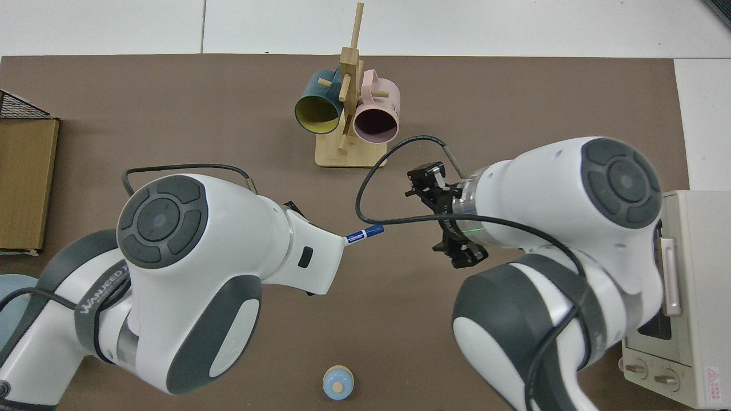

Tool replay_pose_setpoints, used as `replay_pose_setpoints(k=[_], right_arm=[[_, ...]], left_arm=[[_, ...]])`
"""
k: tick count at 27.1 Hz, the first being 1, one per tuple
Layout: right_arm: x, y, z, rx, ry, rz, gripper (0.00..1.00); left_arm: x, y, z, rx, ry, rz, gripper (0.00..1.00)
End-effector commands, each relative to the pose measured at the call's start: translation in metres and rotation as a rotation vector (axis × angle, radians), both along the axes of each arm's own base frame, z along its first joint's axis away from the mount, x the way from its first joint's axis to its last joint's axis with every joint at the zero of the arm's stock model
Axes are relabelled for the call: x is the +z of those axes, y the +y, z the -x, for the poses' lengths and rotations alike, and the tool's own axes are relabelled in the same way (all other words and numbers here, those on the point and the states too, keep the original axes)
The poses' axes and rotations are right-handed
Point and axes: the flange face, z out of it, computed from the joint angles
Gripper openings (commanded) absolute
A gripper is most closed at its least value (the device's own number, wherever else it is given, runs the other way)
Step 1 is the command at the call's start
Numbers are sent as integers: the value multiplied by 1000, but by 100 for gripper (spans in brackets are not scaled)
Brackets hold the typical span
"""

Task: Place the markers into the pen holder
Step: 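Carry the marker with the left gripper while the right gripper withdraws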

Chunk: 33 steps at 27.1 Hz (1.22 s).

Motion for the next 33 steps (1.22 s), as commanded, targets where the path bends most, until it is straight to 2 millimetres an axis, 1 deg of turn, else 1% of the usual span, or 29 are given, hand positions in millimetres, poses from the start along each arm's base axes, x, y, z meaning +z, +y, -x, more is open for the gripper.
replay_pose_setpoints(k=[1, 2, 4, 6, 9, 13, 16, 17, 19, 21, 22, 25, 27, 29, 31, 33], right_arm=[[10, -38, 3, 377, -42, 37, 99], [10, -49, 2, 461, -52, 64, 99], [8, -61, 2, 582, -56, 109, 99], [11, -66, 4, 675, -64, 140, 99], [15, -72, 8, 776, -62, 176, 99], [21, -83, 11, 912, -60, 233, 99], [23, -90, 13, 1009, -53, 256, 99], [25, -94, 13, 1028, -57, 262, 99], [26, -107, 10, 1051, -58, 266, 99], [26, -116, 8, 1076, -59, 268, 99], [26, -121, 7, 1090, -59, 266, 99], [25, -131, 4, 1108, -60, 262, 99], [25, -134, 4, 1105, -57, 258, 99], [23, -138, 6, 1099, -36, 248, 99], [21, -148, 6, 1084, -12, 238, 99], [24, -155, 5, 1068, -10, 233, 99]], left_arm=[[-2, 13, 6, -4, -1, -109, 0], [-2, 17, 8, -10, 1, -141, 0], [-3, 23, 10, -19, 17, -190, 0], [-3, 30, 12, -27, 25, -246, 0], [2, 41, 13, -33, 6, -325, 0], [11, 78, 3, 19, 4, -387, 0], [20, 116, -10, 86, 23, -421, 0], [25, 128, -14, 109, 23, -426, 0], [34, 153, -22, 153, 30, -429, 0], [41, 182, -30, 175, 31, -441, 0], [46, 196, -32, 161, 26, -454, 0], [65, 227, -41, 64, -11, -511, 0], [78, 250, -45, 31, -28, -540, 0], [89, 267, -48, 10, -42, -564, 0], [98, 283, -51, -3, -55, -597, 0], [104, 296, -54, -33, -63, -638, 0]])
